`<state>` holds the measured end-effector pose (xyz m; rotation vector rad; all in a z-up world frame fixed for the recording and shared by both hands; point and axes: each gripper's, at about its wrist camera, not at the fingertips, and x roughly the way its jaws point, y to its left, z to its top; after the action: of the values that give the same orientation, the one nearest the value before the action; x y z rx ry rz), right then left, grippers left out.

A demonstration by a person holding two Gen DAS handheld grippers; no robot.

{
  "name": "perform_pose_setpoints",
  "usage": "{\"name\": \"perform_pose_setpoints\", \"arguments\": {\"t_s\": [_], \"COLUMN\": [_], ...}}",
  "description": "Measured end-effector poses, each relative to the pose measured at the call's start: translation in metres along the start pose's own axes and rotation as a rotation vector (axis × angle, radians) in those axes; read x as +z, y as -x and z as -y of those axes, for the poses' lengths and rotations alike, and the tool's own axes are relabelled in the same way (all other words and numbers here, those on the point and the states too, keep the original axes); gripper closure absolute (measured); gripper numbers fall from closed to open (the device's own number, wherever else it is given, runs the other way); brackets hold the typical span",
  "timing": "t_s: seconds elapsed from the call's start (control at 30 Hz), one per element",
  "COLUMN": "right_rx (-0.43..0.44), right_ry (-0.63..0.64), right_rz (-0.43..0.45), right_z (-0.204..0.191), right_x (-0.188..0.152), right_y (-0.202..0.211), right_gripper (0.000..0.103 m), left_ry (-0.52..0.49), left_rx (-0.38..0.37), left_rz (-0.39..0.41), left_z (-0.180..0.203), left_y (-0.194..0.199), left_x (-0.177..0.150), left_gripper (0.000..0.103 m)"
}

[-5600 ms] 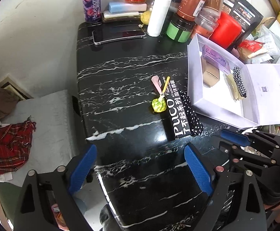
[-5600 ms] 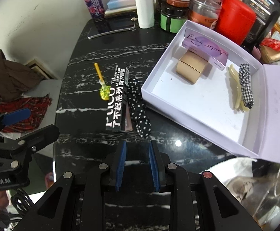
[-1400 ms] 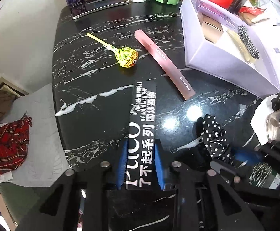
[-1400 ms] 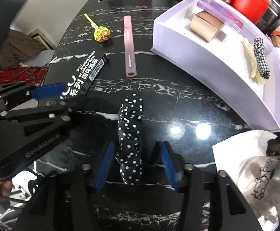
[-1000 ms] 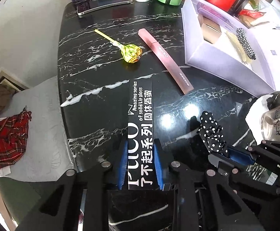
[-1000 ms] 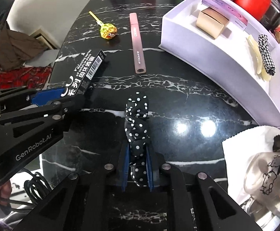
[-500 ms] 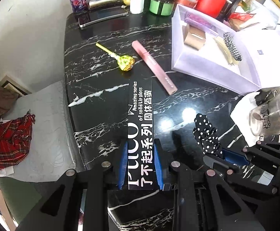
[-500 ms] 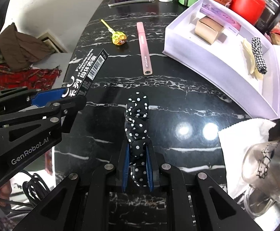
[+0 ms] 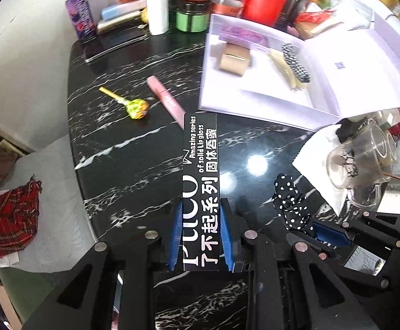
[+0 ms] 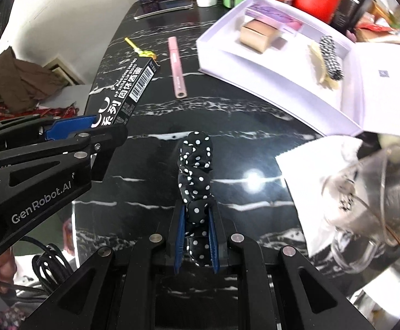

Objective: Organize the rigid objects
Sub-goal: 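Lift the polka-dot scrunchie and PUCO box and carry both toward the lavender box, then lower the PUCO box with the left gripper while the right gripper lowers the polka-dot scrunchie into the box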

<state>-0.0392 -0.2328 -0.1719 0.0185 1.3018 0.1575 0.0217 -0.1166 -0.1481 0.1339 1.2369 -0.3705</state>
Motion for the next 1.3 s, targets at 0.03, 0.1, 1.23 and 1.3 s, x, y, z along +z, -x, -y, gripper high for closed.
{"name": "perform_pose_setpoints", "arguments": {"t_s": [0.03, 0.1, 1.23, 1.3], "right_rx": [-0.003, -0.006, -0.083, -0.087], "right_ry": [-0.005, -0.013, -0.033, -0.033], "right_rz": [0.001, 0.002, 0.136, 0.147], "right_z": [0.002, 0.004, 0.059, 0.065], "right_x": [-0.001, -0.003, 0.086, 0.092], "right_y": [0.002, 0.006, 0.065, 0.068], "right_gripper": [0.087, 0.087, 0.087, 0.087], "left_ry": [-0.007, -0.020, -0.088, -0.091], "left_rx": [0.000, 0.001, -0.009, -0.016], "left_rz": [0.002, 0.009, 0.106, 0.106], "left_z": [0.003, 0.007, 0.031, 0.033], "left_y": [0.001, 0.003, 0.024, 0.024], "left_x": [0.001, 0.003, 0.106, 0.112], "left_gripper": [0.078, 0.078, 0.078, 0.078]}}
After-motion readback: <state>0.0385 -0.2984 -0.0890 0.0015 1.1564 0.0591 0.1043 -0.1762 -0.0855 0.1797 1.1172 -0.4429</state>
